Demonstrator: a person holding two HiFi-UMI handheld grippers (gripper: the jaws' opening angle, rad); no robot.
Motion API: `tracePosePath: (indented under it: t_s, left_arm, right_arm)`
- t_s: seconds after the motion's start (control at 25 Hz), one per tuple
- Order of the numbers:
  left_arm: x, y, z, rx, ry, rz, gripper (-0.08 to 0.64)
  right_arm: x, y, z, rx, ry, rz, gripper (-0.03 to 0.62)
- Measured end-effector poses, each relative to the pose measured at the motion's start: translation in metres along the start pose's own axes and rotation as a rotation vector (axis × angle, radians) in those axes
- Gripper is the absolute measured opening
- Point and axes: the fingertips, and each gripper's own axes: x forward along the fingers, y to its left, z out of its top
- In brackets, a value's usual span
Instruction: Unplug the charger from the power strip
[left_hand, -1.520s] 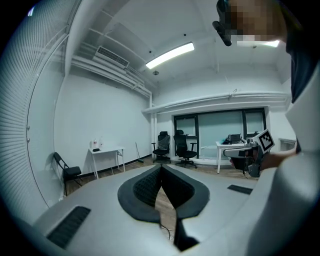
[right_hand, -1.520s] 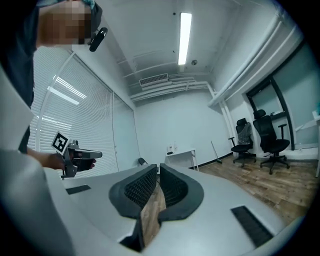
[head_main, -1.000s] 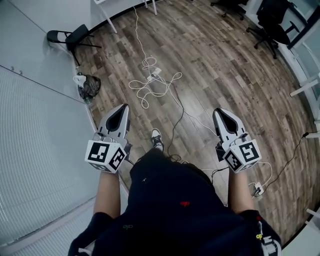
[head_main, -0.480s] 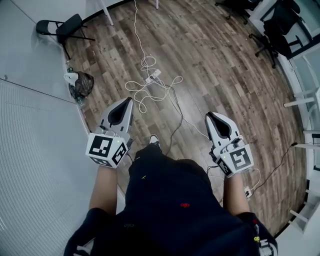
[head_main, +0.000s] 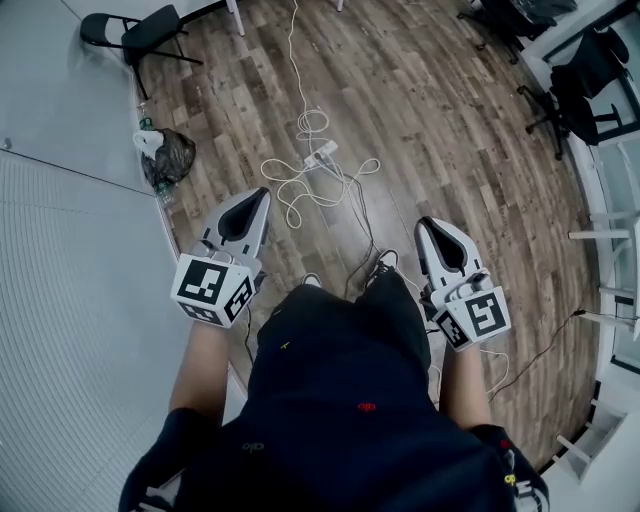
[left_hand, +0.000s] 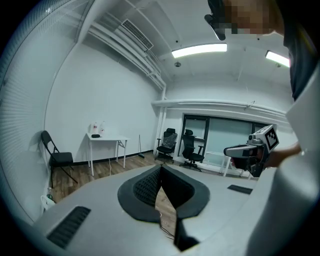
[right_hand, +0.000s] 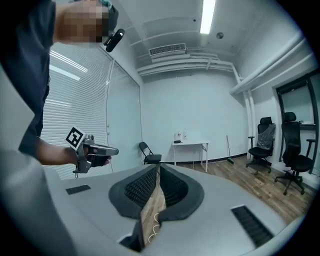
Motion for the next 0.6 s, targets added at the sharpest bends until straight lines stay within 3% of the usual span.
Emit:
tracePosePath:
  t_s: [0.36, 0.6]
  left_arm:
    - [0.053, 0.038, 0.017, -0.001, -0.013, 0.078, 0.020]
    - [0.116, 0.042, 0.025, -0.061, 0.008, 0.173, 0.020]
  right_arm:
    - [0.083, -0.050, 0.010, -0.024, 0.005, 0.121, 0.035]
    - [0.136, -0.127, 0.024, -0.028, 0.010, 0.220, 0.035]
